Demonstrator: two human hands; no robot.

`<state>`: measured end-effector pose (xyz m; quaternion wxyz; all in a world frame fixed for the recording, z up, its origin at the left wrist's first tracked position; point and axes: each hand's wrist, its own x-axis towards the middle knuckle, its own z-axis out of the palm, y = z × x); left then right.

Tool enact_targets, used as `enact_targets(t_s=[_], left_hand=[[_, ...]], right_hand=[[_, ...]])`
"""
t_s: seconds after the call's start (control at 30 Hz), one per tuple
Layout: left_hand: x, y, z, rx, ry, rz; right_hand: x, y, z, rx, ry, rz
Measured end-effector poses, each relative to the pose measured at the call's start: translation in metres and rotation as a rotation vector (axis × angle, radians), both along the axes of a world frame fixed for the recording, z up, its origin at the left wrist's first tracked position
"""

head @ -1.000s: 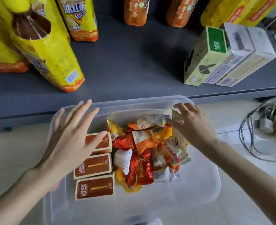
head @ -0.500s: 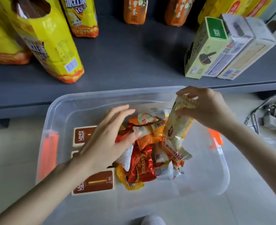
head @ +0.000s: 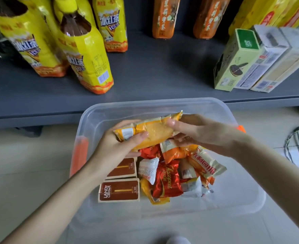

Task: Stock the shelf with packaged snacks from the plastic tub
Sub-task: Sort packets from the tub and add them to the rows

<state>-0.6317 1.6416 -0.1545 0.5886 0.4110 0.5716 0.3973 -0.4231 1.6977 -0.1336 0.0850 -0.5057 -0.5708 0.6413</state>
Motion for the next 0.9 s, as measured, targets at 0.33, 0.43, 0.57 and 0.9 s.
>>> enact_targets(t_s=[0.33,0.43,0.57,0.9], left_hand=[[-0.008,-0.001,0.017,-0.184,-0.207,0.035],[-0.008,-0.002,0.014,-0.123,-0.168,0.042],[-0.010,-0.001,0.002,-0.028,-0.047,0.121],[0.023,-0.016,-0.020,0.393,0.293,-0.097]], right_hand=[[-0.017,-0.014,-0.024,0.174,-0.029,-0.071],[-0.015,-0.017,-0.021,0.171,0.002,-0.056],[0.008,-0.015,-0.011,0.169,-0.020,-0.115],[-0.009,-0.037,-0.017,-0.244,0.365,-0.337]])
